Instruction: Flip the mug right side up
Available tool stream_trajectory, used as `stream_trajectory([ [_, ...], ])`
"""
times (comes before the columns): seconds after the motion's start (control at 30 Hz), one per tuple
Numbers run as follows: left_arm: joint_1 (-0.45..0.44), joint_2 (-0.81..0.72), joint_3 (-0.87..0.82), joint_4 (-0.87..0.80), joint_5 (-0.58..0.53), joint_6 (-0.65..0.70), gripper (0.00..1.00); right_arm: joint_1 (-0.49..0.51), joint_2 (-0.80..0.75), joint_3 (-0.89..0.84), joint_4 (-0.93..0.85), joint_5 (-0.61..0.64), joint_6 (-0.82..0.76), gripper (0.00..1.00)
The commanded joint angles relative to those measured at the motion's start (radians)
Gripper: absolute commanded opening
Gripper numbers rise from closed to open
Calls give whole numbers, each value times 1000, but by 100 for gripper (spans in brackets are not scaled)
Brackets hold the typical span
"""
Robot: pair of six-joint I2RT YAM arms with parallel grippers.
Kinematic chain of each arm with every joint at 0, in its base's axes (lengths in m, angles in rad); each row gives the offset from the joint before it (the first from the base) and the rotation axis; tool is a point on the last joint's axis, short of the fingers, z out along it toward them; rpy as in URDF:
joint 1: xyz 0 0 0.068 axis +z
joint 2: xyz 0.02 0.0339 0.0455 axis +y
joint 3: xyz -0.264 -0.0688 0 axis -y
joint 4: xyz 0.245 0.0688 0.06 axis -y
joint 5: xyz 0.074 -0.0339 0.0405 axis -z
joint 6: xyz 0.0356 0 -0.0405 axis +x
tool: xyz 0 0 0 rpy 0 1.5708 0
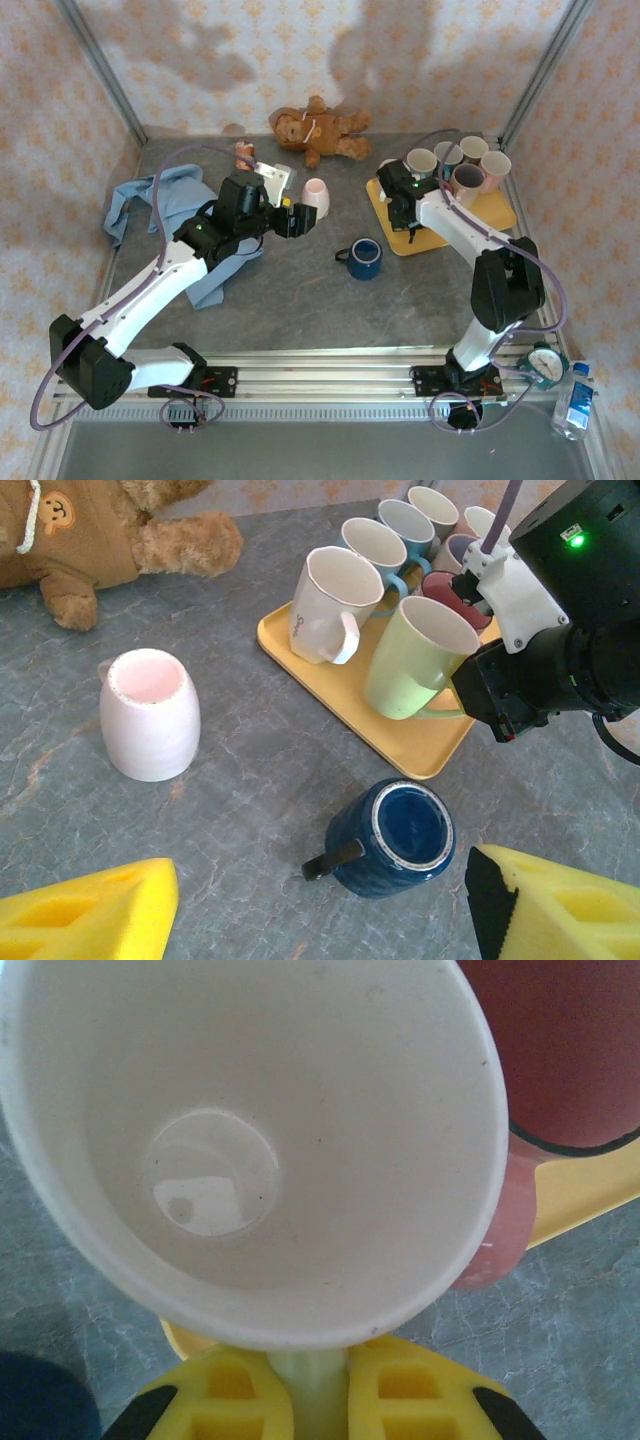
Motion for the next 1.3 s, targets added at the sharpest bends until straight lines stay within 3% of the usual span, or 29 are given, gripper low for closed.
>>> stream_trajectory([
  [0.0, 8, 3, -3, -23, -25, 31, 77, 5, 10, 50, 61, 98, 28, 0],
  [0.27, 7, 6, 7, -43, -52, 56, 77, 11, 65, 40, 111, 116, 27, 0],
  [0.53, 8, 47, 29, -134, -25, 193, 68, 17, 106, 38, 145, 151, 24, 0],
  [0.8, 7, 37, -49, -62, -12, 284, 70, 18, 131, 48, 140, 99, 30, 26],
  [0.9, 9, 37, -59, -42, 22, 319, 71, 20, 108, 45, 127, 48, 43, 34],
  [1.07, 8, 50, -49, -27, 55, 392, 73, 21, 12, 11, 95, -59, 77, 39],
  [1.27, 8, 55, -56, -8, 156, 552, 78, 20, -149, -59, 102, -320, 34, 41],
])
